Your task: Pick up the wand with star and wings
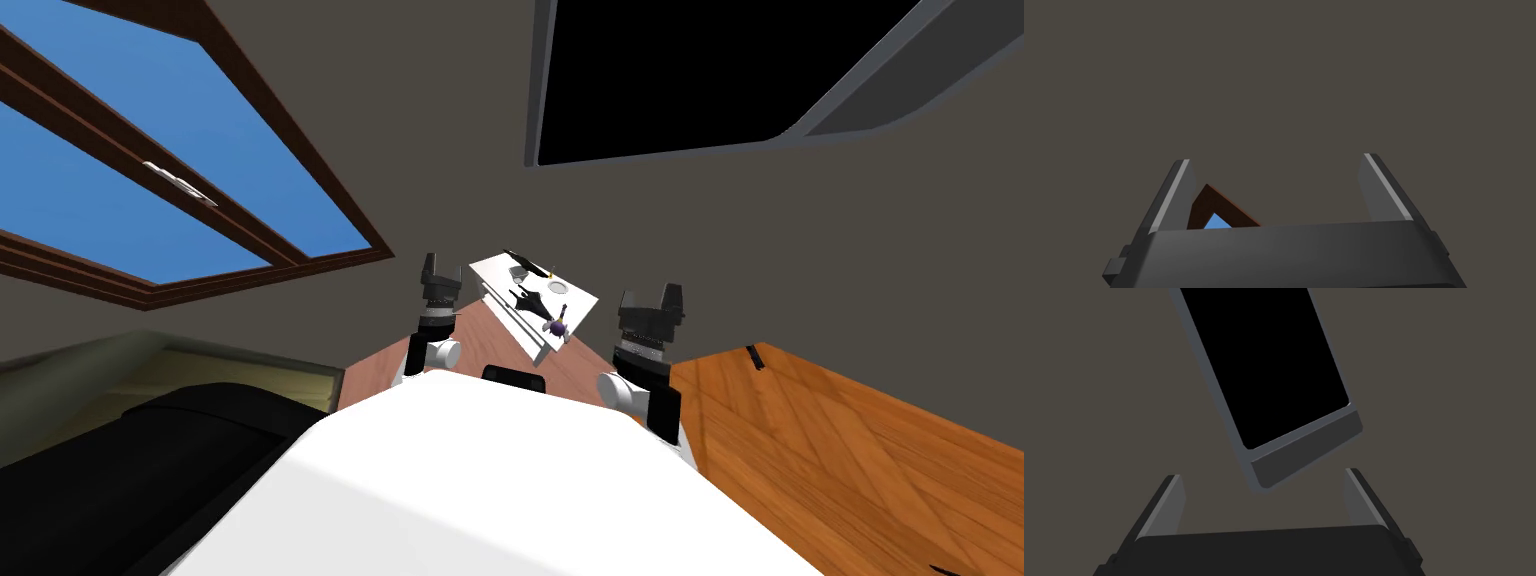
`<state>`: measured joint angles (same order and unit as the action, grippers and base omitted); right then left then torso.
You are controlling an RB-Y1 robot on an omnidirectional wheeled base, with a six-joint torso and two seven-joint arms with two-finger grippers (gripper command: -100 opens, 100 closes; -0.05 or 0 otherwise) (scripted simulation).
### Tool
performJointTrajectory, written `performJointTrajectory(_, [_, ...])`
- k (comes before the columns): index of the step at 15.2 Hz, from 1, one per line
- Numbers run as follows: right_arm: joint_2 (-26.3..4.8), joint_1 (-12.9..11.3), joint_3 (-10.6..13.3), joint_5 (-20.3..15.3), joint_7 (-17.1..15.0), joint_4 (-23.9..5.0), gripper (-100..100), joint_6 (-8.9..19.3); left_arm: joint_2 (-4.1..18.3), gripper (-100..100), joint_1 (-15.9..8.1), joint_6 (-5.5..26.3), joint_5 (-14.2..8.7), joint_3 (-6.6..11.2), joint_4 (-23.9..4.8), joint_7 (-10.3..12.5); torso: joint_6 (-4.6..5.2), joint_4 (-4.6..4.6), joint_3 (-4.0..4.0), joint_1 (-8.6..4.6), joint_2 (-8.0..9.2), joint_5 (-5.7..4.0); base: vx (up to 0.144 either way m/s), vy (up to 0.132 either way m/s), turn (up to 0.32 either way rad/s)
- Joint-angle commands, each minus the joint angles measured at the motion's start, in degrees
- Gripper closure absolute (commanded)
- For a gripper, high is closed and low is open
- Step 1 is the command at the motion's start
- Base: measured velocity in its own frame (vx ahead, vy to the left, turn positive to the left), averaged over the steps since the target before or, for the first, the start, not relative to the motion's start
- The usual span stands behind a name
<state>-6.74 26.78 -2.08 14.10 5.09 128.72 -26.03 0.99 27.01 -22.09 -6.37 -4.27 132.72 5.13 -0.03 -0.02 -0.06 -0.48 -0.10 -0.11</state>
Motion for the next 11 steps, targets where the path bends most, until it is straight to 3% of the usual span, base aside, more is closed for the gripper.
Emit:
performJointTrajectory(1, [-0.5, -0.6, 0.4, 1.9, -0.7, -1.5, -100, 0.9, 0.0, 0, 0.0, 0.0, 0.0, 0.0, 0.0, 0.0, 0.0, 0.0, 0.0, 0.0, 0.0, 0.0, 0.012, -0.096, 0.114])
performJointTrajectory(4, [-1.6, -2.7, 1.1, 6.2, -2.5, -5.3, -100, 3.6, 0.0, 0, 0.0, 0.0, 0.0, 0.0, 0.0, 0.0, 0.02, 0.01, 0.03, -0.04, 0.06, -0.01, -0.008, -0.121, 0.118])
performJointTrajectory(5, [-1.6, -2.7, 1.1, 7.1, -2.5, -5.3, -100, 3.6, 0.0, 0, 0.0, 0.0, 0.0, 0.0, 0.0, 0.0, 0.0, 0.01, 0.03, -0.08, 0.06, -0.02, -0.006, -0.13, 0.142])
performJointTrajectory(6, [-2.0, -3.8, 1.5, 8.4, -3.5, -7.3, -100, 5.1, 0.0, 0, 0.0, 0.0, 0.0, 0.0, 0.0, 0.0, 0.01, 0.01, 0.03, -0.09, 0.06, -0.02, -0.003, -0.13, 0.184])
performJointTrajectory(8, [-2.0, -3.8, 1.5, 10.0, -3.5, -7.3, -100, 5.1, 0.0, 0, 0.0, 0.0, 0.0, 0.0, 0.0, 0.0, 0.01, 0.01, 0.02, -0.1, 0.04, -0.03, -0.005, -0.112, 0.093])
performJointTrajectory(9, [-2.5, -5.0, 1.8, 11.9, -4.6, -9.5, -100, 6.7, 0.0, 0, 0.0, 0.0, 0.0, 0.0, 0.0, 0.0, 0.03, 0.01, 0.02, -0.01, 0.04, -0.01, -0.008, -0.108, 0.115])
performJointTrajectory(11, [-2.5, -5.0, 1.8, 13.1, -4.6, -9.5, -100, 6.7, 0.0, 0, 0.0, 0.0, 0.0, 0.0, 0.0, 0.0, 0.01, 0.01, 0.03, -0.01, 0.05, -0.01, -0.01, -0.092, 0.101])
